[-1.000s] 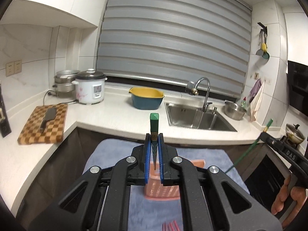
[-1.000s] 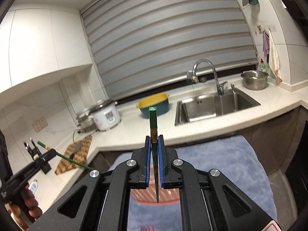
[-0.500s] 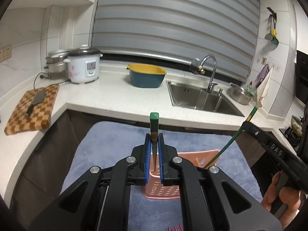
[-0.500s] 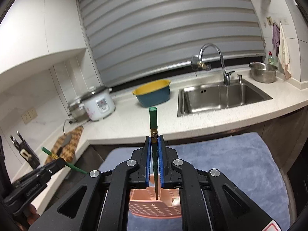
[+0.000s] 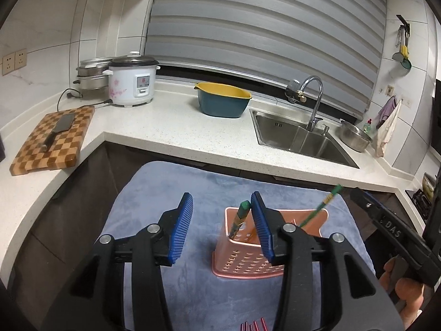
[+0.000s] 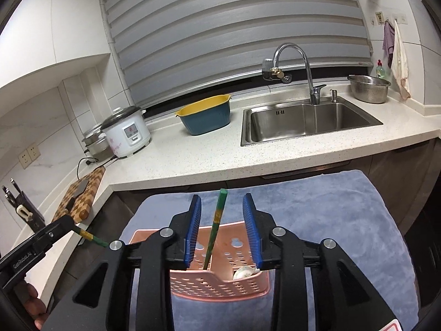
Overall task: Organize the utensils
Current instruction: 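Lift both green chopsticks, lower them into the pink holder and open both tools, then move both open tools back over the red chopsticks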
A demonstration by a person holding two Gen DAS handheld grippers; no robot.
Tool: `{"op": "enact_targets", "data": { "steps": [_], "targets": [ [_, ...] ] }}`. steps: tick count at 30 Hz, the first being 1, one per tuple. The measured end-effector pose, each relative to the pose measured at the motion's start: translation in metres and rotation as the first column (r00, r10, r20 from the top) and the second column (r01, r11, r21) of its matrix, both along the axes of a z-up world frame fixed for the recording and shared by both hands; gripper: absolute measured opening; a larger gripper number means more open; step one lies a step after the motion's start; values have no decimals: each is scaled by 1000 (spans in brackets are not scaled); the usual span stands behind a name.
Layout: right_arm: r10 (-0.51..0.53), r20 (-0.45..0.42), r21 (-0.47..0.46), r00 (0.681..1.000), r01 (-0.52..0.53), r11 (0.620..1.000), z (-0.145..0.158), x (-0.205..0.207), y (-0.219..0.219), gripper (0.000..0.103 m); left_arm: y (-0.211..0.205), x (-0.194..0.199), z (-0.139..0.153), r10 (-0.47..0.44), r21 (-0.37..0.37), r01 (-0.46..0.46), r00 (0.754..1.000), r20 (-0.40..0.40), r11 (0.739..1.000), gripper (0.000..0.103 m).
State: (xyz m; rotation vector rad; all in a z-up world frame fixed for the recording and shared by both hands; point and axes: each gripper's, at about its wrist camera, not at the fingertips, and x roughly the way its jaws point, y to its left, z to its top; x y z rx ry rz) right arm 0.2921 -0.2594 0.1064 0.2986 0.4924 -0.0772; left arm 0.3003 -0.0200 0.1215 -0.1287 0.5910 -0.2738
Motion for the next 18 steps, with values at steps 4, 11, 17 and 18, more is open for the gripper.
{"op": "enact_targets", "data": {
  "steps": [4, 11, 17, 18],
  "targets": [
    [-6, 15, 7, 1000, 6, 1000, 7, -21, -5, 33, 4, -12, 6, 12, 2, -12, 1000, 11, 1000, 44],
    [6, -4, -16, 1000, -6, 1000, 2, -85, -4, 39, 20, -62, 8, 22, 23, -23, 999, 44, 999, 61],
    [18, -117, -20, 993, -21, 1000, -43, -149, 1, 39, 28, -111, -32, 11, 78, -9, 1000, -29, 997, 63],
    [21, -140, -18, 990, -24, 1000, -52, -158, 2, 39, 28, -119, -41, 7, 84, -3, 999, -48, 996, 63]
  ]
}}
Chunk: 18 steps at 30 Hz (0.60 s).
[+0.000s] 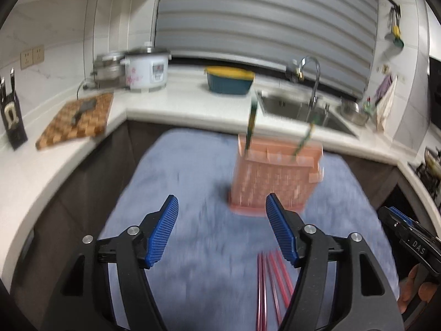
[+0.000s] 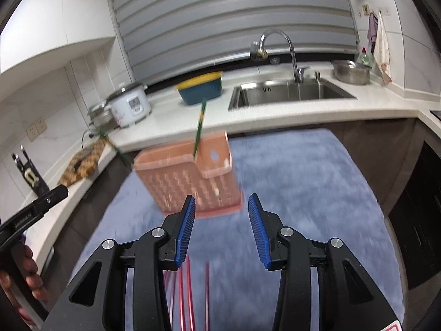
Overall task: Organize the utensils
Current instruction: 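Move both open tools back over the red chopsticks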
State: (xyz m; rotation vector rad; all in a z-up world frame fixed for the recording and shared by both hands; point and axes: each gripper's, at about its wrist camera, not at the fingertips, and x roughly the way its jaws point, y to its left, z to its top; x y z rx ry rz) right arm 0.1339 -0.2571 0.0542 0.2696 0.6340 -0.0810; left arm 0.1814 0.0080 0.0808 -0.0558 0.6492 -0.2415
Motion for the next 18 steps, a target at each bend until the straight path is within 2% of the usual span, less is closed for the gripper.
{"op": "enact_targets", "data": {
  "steps": [3, 6, 8, 12, 18],
  "targets": [
    [8, -72, 8, 997, -8, 1000, -31, -31, 7, 39, 0, -26, -29, -15, 27, 16, 998, -53, 1000, 63],
    [25, -134, -37, 991, -30, 999, -59, -58, 21, 39, -1, -53, -60, -28, 77, 36, 994, -102, 996, 64],
    [41, -176, -56, 984, -51, 997, -77, -73, 29, 39, 0, -67, -76, -36, 83, 48, 990, -139, 995, 66],
    [59, -252, -24, 966, -68, 997, -108, -97, 39, 39, 1, -86, -105, -33, 78, 52, 974, -225, 996, 66],
    [110, -276, -34, 955, -124, 992, -120, -106, 60, 39, -7, -107, -125, -47, 84, 71, 963, -264, 994, 66]
  ]
}}
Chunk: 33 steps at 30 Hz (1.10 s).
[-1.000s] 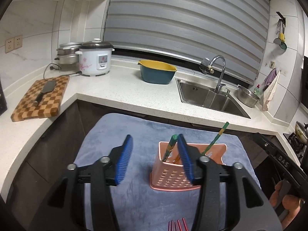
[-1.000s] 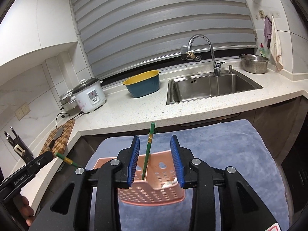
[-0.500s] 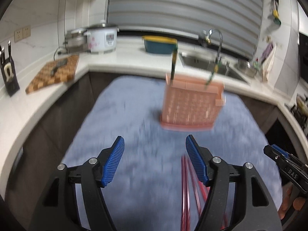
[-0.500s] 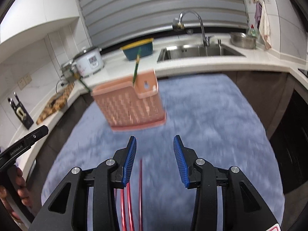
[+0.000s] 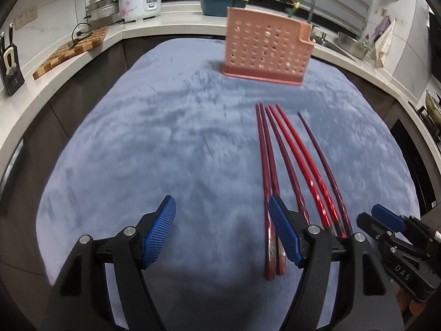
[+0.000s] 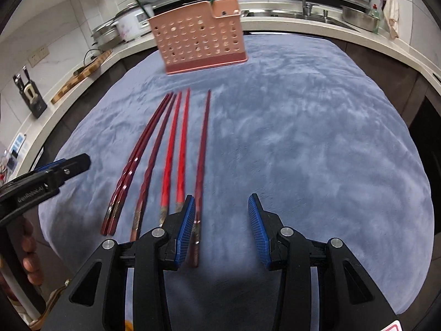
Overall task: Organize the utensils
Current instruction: 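Move both open tools back over the red chopsticks, then grasp a red chopstick with the right tool while the left tool grasps another red chopstick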
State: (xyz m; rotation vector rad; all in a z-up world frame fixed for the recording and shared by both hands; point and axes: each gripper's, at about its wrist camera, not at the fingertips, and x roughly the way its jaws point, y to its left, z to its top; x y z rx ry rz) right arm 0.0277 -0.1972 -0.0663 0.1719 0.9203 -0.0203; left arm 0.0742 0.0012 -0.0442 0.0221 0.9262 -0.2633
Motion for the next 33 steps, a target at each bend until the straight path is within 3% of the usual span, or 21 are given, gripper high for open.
{"op": "enact_targets", "data": {
  "steps": [7, 12, 33],
  "targets": [
    [10, -8, -9, 1000, -10, 1000, -3, -3, 6, 34, -1, -10, -8, -4, 7, 4, 1000, -18, 1000, 66],
    [28, -34, -10, 999, -29, 1000, -9, -1, 11, 19, -2, -12, -11, -8, 10, 8, 1000, -26, 1000, 66],
    [52, -70, -14, 996, -53, 998, -19, 1, 18, 11, -10, -13, -33, -34, 21, 36, 996, -86, 999, 66]
  ]
}}
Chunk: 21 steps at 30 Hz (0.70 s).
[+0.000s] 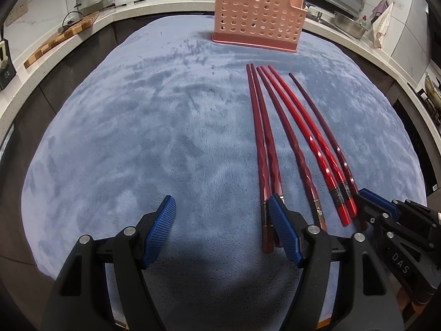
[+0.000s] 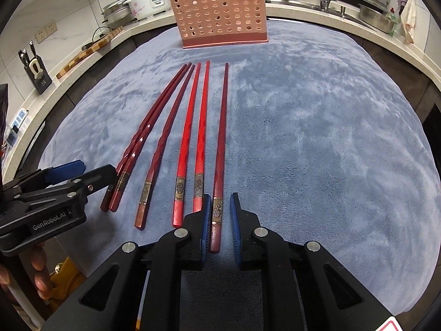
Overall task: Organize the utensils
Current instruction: 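Grasp a red chopstick with the right tool while the left tool grasps another red chopstick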
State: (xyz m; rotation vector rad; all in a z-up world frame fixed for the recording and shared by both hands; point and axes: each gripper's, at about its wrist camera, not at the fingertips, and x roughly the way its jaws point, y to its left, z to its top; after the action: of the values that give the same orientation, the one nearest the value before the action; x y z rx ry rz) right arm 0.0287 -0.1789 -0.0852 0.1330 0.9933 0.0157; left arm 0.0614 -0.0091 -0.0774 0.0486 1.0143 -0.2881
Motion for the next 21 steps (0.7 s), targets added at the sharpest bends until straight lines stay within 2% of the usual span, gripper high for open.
{"op": "enact_targets", "data": {
  "steps": [10, 15, 18, 21],
  "targets": [
    [1, -1, 1, 1000, -1, 1000, 0, 1, 0, 11, -6, 1, -4, -20, 17, 20, 1000, 8, 1000, 67],
    [0, -2, 2, 1000, 0, 1000, -1, 1, 0, 11, -8, 0, -6, -24, 30, 24, 1000, 11, 999, 63],
    [0, -1, 3, 1000, 0, 1000, -1, 0, 0, 11, -8, 0, -7, -22, 31, 22, 1000, 14, 999, 59],
    [0, -1, 3, 1000, 0, 1000, -1, 0, 0, 11, -7, 0, -7, -20, 34, 20, 1000, 20, 999, 47]
  ]
}}
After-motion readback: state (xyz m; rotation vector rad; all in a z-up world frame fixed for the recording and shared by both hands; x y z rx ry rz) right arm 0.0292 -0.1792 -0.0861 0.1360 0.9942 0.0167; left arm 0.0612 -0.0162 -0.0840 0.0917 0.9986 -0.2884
